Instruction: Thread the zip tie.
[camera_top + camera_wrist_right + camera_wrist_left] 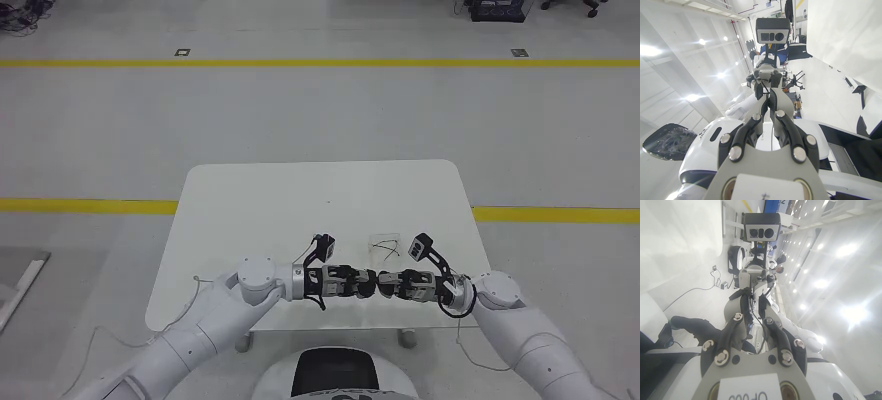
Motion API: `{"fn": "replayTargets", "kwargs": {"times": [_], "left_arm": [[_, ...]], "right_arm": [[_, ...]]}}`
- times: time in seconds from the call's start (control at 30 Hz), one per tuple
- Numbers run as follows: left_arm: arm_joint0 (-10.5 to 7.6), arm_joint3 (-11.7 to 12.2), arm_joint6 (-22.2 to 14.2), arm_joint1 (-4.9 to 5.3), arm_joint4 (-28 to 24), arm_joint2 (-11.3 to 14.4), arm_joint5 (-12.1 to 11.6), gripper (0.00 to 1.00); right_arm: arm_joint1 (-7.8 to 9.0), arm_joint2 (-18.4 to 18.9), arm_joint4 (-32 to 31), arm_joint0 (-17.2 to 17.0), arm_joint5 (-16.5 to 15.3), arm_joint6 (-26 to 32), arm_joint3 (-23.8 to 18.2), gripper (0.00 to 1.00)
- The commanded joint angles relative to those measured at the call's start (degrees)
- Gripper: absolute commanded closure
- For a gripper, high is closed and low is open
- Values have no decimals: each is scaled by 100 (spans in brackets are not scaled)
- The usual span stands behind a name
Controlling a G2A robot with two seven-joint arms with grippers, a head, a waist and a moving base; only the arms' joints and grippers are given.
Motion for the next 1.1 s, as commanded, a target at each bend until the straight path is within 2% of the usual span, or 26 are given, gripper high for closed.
{"fn": "replayTargets", "kwargs": {"times": [0.0,0.17,0.37,0.53,0.7,1.07], "left_arm": [[-7,7,0,-3,-2,4,10,88],[-31,18,-7,-12,-2,15,29,96],[-48,44,-12,-22,-14,24,33,96],[-55,62,-10,-28,-22,26,21,88],[-46,69,-19,-27,-31,19,4,87],[-39,66,-34,-28,-16,21,16,98]], "right_arm": [[-4,1,2,4,1,15,6,100],[-11,4,-29,16,28,29,23,100],[-20,12,-36,22,31,41,37,100],[-28,24,-26,24,22,62,52,100],[-35,35,-19,24,14,86,65,100],[-47,60,-25,17,17,120,89,100]]}}
